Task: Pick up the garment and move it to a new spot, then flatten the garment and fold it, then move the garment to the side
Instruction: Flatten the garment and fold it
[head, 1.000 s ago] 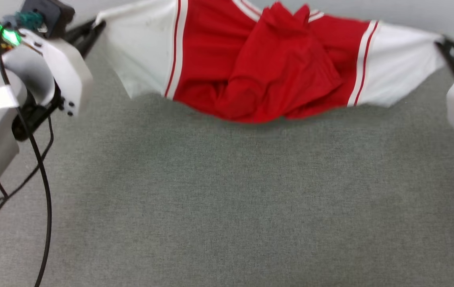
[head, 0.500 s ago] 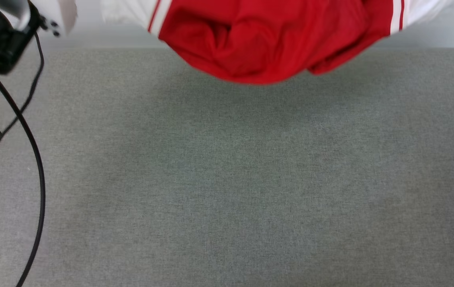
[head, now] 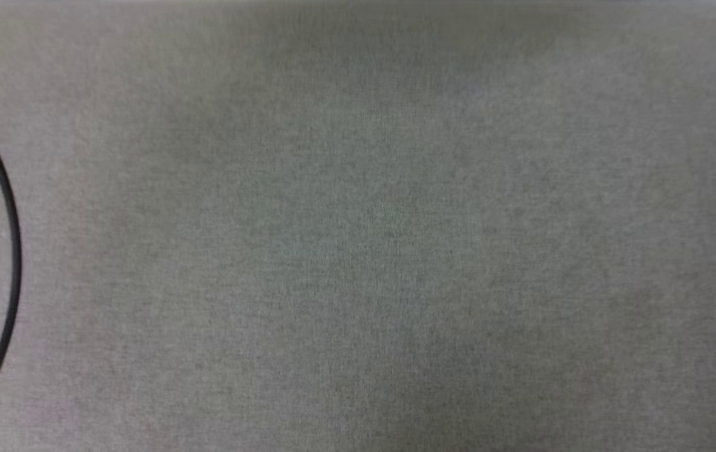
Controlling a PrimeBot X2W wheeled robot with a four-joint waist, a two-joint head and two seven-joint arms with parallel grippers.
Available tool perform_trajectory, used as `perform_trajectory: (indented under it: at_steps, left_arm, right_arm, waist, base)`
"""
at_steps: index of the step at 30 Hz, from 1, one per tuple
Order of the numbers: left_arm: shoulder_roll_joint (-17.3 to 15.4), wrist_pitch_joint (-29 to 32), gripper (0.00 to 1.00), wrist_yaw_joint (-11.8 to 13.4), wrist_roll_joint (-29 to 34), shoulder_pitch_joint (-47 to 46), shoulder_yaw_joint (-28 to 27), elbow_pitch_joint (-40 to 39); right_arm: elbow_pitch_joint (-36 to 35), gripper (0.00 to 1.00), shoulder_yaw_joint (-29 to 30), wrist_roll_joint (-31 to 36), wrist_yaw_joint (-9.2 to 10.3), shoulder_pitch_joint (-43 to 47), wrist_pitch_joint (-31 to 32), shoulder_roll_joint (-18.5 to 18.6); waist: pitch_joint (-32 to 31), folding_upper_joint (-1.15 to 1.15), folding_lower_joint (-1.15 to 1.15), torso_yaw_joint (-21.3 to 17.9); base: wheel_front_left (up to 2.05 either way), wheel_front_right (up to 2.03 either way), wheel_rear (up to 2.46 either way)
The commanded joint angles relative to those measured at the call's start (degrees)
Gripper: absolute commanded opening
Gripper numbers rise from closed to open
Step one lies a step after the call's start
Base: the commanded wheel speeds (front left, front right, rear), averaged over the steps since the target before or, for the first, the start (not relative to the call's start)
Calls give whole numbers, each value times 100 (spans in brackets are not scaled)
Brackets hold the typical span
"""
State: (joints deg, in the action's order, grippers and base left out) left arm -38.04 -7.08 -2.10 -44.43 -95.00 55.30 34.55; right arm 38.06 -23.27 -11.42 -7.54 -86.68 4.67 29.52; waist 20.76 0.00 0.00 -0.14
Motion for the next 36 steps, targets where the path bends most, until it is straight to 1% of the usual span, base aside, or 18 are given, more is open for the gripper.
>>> perform_trajectory:
  at_steps: [1, 5, 6, 7, 8, 12, 16, 23, 27, 31, 36]
  left_arm:
    - [33, -25, 0, -21, 56, -220, -52, 67]
    - [140, -198, 0, -33, 137, -900, -226, 325]
    - [171, -208, 0, -68, 160, -1063, -251, 405]
    - [285, -338, 0, -106, 204, -1519, -345, 663]
    - [324, -388, 0, -118, 217, -1669, -381, 743]
    - [471, -547, 0, -180, 187, -2080, -520, 1036]
    - [572, -679, 0, -244, 220, -2216, -553, 1289]
    - [722, -785, 0, -381, 237, -1919, -517, 1644]
    - [760, -811, 0, -418, 193, -1664, -551, 1762]
    - [733, -821, 0, -446, 219, -1123, -712, 1694]
    - [658, -822, 0, -466, 259, -157, -1079, 1416]
  right_arm:
    - [59, 0, 45, 55, 10, -239, 37, -40]
    - [190, 0, 233, 300, 10, -1058, -1, -81]
    - [222, 0, 290, 377, 10, -1251, -14, -99]
    - [344, 0, 453, 610, 10, -1737, -111, -192]
    - [370, 0, 509, 666, 10, -1891, -151, -213]
    - [481, 0, 725, 898, 10, -2332, -281, -344]
    - [667, 0, 830, 1094, 10, -2482, -383, -497]
    - [968, 0, 969, 1225, 10, -2154, -637, -722]
    - [1092, 0, 982, 1269, 10, -1872, -776, -810]
    - [1277, 0, 889, 1216, 10, -1412, -1003, -924]
    - [1473, 0, 625, 996, 10, -668, -1357, -978]
  waist:
    - [436, 0, 0, 38]
    - [950, 0, 0, 56]
    - [1084, 0, 0, 59]
    - [1439, 0, 0, 64]
    - [1552, 0, 0, 60]
    - [1908, 0, 0, 63]
    - [2194, 0, 0, 49]
    - [2541, 0, 0, 49]
    - [2598, 0, 0, 58]
    - [2566, 0, 0, 43]
    - [2254, 0, 0, 9]
  base:
    - [0, 0, 0]
    - [0, 0, 0]
    - [0, 0, 0]
    - [0, 0, 0]
    - [0, 0, 0]
    - [0, 0, 0]
    - [0, 0, 0]
    - [0, 0, 0]
    - [0, 0, 0]
    - [0, 0, 0]
    - [0, 0, 0]
